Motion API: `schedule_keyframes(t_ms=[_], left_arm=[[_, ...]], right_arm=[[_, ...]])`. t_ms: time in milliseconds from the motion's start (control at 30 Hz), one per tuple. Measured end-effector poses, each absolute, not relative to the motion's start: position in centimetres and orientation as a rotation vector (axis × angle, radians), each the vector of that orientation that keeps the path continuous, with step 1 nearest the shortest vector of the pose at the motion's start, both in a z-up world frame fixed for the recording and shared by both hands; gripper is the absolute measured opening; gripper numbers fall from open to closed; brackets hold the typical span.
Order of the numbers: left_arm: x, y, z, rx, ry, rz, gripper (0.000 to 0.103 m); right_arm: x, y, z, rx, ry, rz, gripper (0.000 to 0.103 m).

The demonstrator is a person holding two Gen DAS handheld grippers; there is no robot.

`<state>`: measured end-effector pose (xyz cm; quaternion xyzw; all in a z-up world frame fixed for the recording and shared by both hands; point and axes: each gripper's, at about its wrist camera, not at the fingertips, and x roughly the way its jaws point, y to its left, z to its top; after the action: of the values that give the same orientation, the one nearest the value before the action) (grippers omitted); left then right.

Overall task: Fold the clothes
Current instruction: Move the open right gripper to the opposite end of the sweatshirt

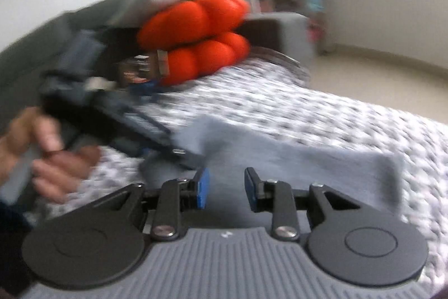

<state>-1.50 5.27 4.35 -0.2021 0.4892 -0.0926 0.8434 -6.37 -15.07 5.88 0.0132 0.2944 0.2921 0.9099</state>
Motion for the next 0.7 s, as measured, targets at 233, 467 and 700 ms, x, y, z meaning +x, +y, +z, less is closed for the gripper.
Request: schedule_keyframes(t_ms=[233, 467, 700], left_arm=[[-1.6, 5.2, 4.4, -0.414, 1.030, -0.173, 0.031], [-1.7, 5.0, 4.5, -0.408, 1.029, -0.155, 0.032], [-1.9, 4.5, 4.7, -0.381, 1.022, -0.139, 0.032]], right_arm=[[-5.2, -15.7, 4.5, 0.023, 0.668, 0.533, 0.036], [-4.3, -17.7, 4.4, 0.087, 0.673, 0.451, 0.036], [-3.8, -18.8, 4.5, 0.115, 0.689, 0.368, 0.036]])
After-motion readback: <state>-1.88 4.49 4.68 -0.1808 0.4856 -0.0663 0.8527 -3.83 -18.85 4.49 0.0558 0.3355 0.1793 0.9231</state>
